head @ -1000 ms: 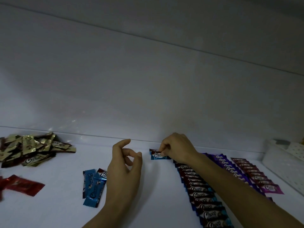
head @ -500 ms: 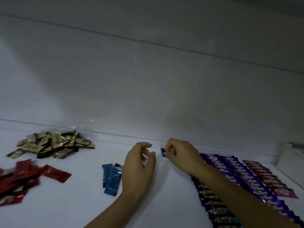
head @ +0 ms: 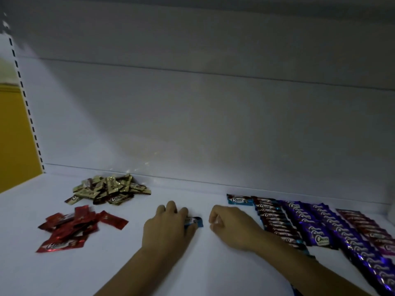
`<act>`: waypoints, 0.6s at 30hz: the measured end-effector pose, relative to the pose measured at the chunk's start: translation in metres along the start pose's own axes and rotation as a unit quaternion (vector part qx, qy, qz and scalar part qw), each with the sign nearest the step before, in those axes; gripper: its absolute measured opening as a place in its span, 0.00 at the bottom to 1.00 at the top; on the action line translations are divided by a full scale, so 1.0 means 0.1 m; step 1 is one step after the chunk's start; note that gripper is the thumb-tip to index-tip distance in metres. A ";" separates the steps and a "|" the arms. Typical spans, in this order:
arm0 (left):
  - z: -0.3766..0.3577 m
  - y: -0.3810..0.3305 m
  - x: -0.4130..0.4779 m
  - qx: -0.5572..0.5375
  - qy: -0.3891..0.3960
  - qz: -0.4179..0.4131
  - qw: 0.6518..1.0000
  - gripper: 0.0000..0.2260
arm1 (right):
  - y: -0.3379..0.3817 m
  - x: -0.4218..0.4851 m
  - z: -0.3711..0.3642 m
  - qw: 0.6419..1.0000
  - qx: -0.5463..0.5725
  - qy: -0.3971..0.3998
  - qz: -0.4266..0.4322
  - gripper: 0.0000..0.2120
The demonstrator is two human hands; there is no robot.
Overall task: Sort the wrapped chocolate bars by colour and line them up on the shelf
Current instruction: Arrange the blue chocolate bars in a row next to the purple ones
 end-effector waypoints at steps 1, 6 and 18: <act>0.00 -0.01 0.02 -0.018 0.002 -0.014 1.000 0.18 | -0.01 -0.02 -0.02 1.000 -0.001 -0.012 0.005 0.07; 0.03 0.02 0.15 -0.158 0.036 -0.077 0.984 0.08 | -0.03 -0.10 -0.04 0.990 0.126 -0.058 -0.033 0.12; -0.12 -0.43 0.32 -0.530 0.054 -0.066 0.844 0.08 | -0.32 -0.34 0.61 0.897 0.365 -0.212 -0.133 0.05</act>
Point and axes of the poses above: each hand's wrist, its own x-axis towards the middle knuckle, its own z-axis out of the back of the hand, y = z × x, the point moved 2 cm from there along x, towards the middle knuckle, and after that the axes turned 8 degrees about z, right-handed, at the moved point
